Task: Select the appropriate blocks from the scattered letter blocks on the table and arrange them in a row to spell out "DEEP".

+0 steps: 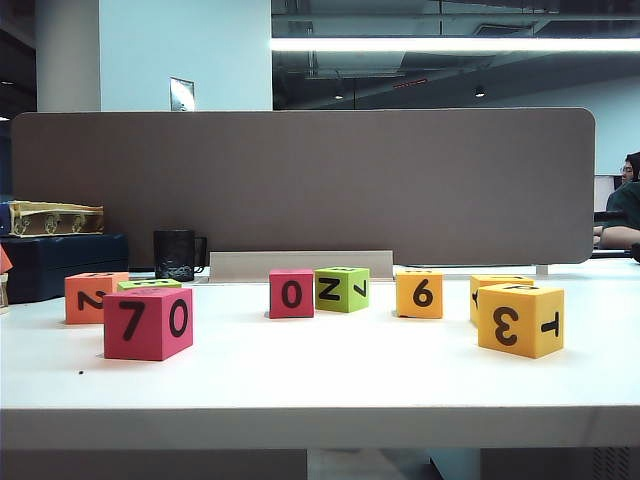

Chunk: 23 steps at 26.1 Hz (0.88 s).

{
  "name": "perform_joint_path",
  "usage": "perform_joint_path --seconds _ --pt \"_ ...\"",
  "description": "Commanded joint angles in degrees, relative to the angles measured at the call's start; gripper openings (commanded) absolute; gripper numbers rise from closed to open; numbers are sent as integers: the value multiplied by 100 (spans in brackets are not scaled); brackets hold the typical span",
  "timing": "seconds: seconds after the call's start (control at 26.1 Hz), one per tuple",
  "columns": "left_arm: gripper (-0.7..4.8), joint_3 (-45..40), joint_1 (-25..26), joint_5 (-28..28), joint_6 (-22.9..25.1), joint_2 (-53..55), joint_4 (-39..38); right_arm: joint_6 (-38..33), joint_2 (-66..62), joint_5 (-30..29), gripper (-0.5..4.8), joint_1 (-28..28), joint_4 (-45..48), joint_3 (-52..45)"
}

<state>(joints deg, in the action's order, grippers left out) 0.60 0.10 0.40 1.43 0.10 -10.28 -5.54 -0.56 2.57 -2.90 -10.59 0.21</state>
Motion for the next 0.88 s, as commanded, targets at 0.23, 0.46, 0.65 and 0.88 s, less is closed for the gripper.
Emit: perform_joint_path --seconds 0.23,0.46,0.65,0.88 --pt "-5 -7 -9 -22 -101 7 -37 -4 72 11 -1 -4 50 -15" --pt "-5 -7 -9 -20 -107 7 -37 -15 72 2 -1 -4 50 -15" --pt "-5 -7 -9 -22 -376 7 -24 -55 72 -17 -1 -4 103 -13" --pt "-6 -7 -9 -39 -511 7 -35 -83 72 -457 -1 -7 232 0"
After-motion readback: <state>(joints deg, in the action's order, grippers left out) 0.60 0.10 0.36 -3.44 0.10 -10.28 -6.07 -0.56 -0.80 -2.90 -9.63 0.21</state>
